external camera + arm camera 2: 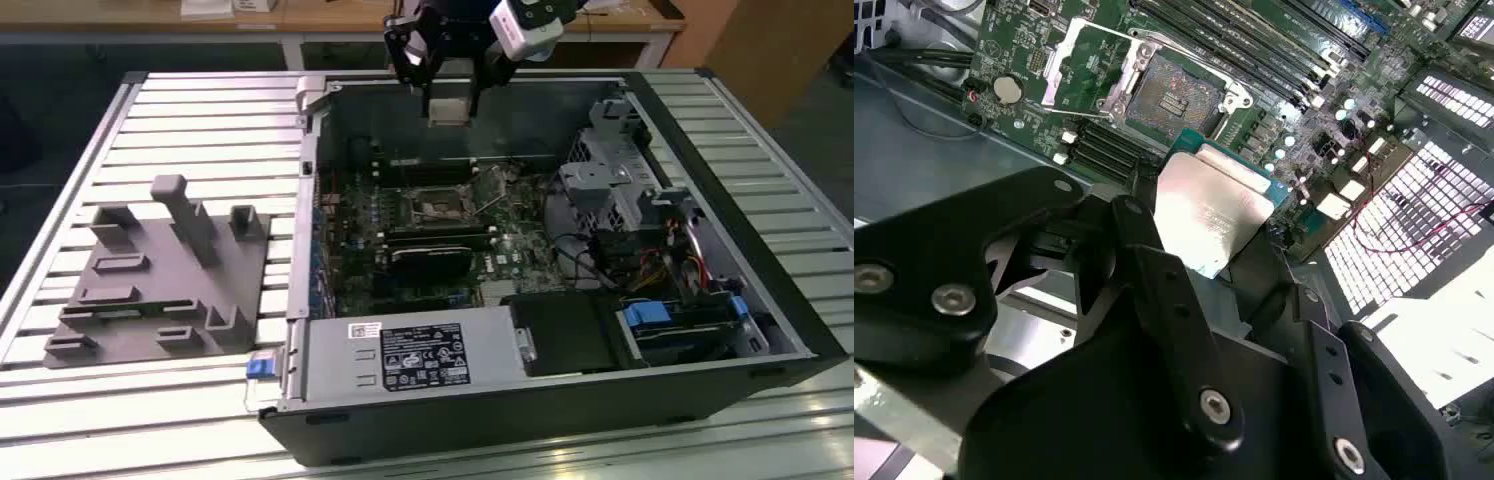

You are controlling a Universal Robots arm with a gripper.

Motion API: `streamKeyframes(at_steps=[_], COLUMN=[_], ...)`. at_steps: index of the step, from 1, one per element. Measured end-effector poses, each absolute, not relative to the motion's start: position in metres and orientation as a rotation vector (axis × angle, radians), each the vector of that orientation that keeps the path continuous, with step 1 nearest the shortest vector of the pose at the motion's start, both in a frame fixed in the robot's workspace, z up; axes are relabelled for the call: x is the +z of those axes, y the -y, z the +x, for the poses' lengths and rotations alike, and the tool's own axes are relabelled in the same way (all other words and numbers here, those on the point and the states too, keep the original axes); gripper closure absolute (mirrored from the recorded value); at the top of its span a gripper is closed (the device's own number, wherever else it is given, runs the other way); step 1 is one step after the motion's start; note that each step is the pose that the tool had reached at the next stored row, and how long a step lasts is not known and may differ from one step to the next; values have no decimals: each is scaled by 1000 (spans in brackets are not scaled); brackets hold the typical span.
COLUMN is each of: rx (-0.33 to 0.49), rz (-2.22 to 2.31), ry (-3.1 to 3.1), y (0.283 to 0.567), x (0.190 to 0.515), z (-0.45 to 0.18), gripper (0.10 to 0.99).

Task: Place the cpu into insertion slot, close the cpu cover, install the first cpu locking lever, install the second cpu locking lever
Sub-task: 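Place the cpu into insertion slot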

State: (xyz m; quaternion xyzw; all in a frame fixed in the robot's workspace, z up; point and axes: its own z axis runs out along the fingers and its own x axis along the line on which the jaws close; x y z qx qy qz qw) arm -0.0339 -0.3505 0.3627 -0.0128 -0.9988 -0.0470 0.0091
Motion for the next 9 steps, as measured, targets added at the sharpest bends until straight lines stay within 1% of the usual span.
streamKeyframes(at_steps=[9], rx=[-147], rz=[-40], ry=[3120], y=[351], x=[363], z=[-34], gripper=[549])
